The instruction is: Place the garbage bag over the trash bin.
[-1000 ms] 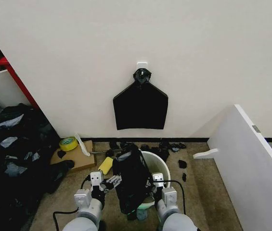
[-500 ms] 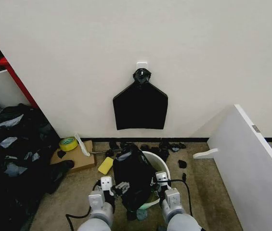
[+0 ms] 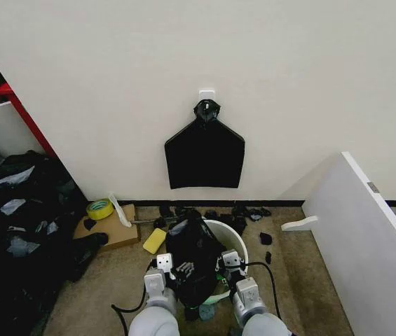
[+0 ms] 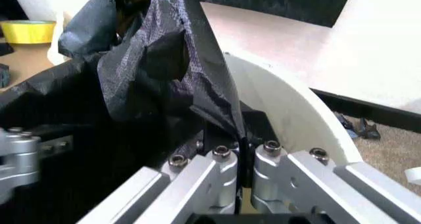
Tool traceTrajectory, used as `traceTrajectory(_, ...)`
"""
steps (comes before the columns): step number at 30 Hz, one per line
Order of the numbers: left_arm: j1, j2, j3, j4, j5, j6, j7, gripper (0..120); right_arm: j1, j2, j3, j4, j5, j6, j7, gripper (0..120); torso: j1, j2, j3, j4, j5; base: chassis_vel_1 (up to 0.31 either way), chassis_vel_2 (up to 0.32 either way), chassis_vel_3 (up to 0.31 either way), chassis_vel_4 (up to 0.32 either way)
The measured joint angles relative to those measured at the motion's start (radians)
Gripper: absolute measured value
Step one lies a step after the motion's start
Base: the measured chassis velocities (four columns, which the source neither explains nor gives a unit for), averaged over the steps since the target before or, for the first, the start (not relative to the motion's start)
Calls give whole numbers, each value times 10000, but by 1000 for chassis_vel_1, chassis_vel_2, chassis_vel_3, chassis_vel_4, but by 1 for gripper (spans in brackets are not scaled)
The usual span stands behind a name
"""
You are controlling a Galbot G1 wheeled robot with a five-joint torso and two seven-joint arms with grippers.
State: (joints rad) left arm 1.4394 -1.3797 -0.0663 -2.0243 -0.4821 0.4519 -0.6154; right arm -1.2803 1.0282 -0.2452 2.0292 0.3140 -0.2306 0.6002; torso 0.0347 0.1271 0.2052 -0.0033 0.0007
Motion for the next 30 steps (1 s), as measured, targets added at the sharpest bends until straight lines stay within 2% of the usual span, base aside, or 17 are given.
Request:
traceTrajectory(3,-239,-140,33,315,93,12,0,54,-47,5,19,35,13,-11,0,0,0,0,0,0,0,0,0,0,0)
traceTrajectory(6,-308,-167,41,431,154,46,0,48,-59,6,23,47,27,-16,0,0,0,0,0,0,0,0,0,0,0)
traceTrajectory(11,-500,-186,8,707,303,167,-48,26,-70,23,12,50,60,-27,0,0,0,0,-1,1,2,0,0,0,0)
traceTrajectory(18,-534,-52,-111,598,-3,806,-347,5,-14,18,0,36,74,-32,-1,0,0,0,-1,-1,-1,0,0,0,0)
traceTrajectory(23,-506,308,-274,337,-157,1044,-384,4,-2,-59,16,35,75,24,-77,0,0,0,0,-2,-5,0,0,0,0)
traceTrajectory(30,-461,987,-681,-107,-341,978,-339,4,-16,-182,173,189,262,732,-602,0,0,0,0,0,-2,0,0,0,0)
